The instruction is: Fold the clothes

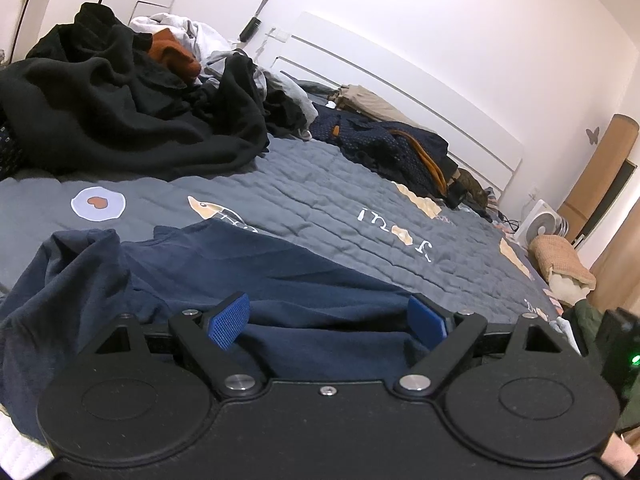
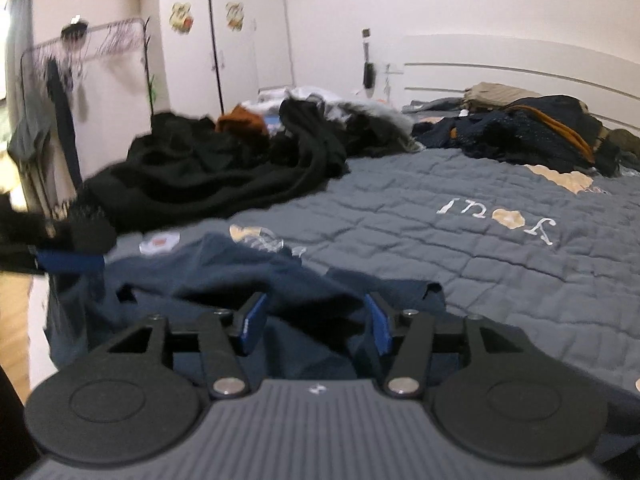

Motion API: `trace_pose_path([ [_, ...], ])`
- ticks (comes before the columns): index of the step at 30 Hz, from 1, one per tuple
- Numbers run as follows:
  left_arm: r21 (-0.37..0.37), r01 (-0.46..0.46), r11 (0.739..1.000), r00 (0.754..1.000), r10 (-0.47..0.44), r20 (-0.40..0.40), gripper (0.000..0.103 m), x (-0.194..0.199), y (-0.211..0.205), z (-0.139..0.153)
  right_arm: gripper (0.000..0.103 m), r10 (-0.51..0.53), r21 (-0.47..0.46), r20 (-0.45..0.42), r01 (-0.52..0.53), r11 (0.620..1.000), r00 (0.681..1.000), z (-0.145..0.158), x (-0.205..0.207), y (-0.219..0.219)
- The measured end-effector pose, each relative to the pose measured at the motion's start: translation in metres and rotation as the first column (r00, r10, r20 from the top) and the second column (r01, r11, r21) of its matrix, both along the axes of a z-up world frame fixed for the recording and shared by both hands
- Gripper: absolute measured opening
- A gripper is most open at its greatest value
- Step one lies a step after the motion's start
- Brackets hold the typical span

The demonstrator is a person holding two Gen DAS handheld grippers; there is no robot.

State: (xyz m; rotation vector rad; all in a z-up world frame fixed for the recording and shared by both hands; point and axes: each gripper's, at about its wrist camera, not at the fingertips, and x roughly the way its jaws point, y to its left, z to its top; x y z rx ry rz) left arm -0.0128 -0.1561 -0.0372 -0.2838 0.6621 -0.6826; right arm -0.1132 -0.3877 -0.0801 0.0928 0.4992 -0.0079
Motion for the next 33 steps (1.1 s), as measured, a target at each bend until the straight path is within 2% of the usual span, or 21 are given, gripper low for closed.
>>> trace_pose_path([
  [3,-0.003,-0.005,1.0,1.0,0.005,-0.004,0.086,0.001,0.002,0.0,0.053,0.001,-0.037,-0.023,-0.002,0.999,1.0,-0.008,0.004,0.007],
  [5,-0.005,-0.011,1.0,1.0,0.011,-0.007,0.086,0.002,0.004,0.001,0.036,-0.017,-0.042,-0.024,0.016,0.999,1.0,-0.012,0.005,0.008],
  [6,-0.005,-0.014,1.0,1.0,0.014,-0.009,0.086,0.002,0.005,0.001,0.01,-0.029,-0.042,-0.024,0.028,0.999,0.999,-0.014,0.005,0.008],
  [7,-0.007,-0.017,1.0,1.0,0.017,-0.012,0.086,0.002,0.005,0.001,0.003,-0.051,-0.031,-0.024,0.05,0.998,0.998,-0.014,0.005,0.005],
  [9,-0.011,-0.023,1.0,1.0,0.023,-0.016,0.086,0.003,0.006,0.002,0.002,-0.096,-0.007,-0.022,0.096,0.995,0.995,-0.014,0.005,-0.002],
  [13,-0.024,-0.029,0.999,1.0,0.029,-0.004,0.086,0.003,0.009,0.004,0.002,-0.182,0.112,0.042,0.177,0.978,0.982,-0.001,-0.004,-0.023],
  [19,-0.061,-0.041,0.997,0.998,0.044,0.04,0.086,-0.001,0.015,0.012,0.002,-0.345,0.226,0.157,0.306,0.925,0.925,0.028,-0.032,-0.055],
  [22,-0.074,-0.044,0.996,0.997,0.048,0.052,0.086,-0.001,0.016,0.015,0.002,-0.431,0.267,0.194,0.375,0.888,0.881,0.041,-0.052,-0.077],
  [27,-0.073,-0.041,0.997,0.997,0.046,0.065,0.086,-0.002,0.015,0.016,0.002,-0.591,0.329,0.233,0.51,0.795,0.772,0.058,-0.094,-0.12],
  [31,-0.064,-0.034,0.997,0.997,0.038,0.069,0.086,-0.004,0.012,0.015,0.002,-0.694,0.34,0.21,0.614,0.712,0.689,0.062,-0.129,-0.152],
  [33,-0.051,-0.032,0.998,0.997,0.035,0.068,0.086,-0.004,0.01,0.014,0.002,-0.721,0.321,0.167,0.655,0.684,0.672,0.06,-0.141,-0.164],
])
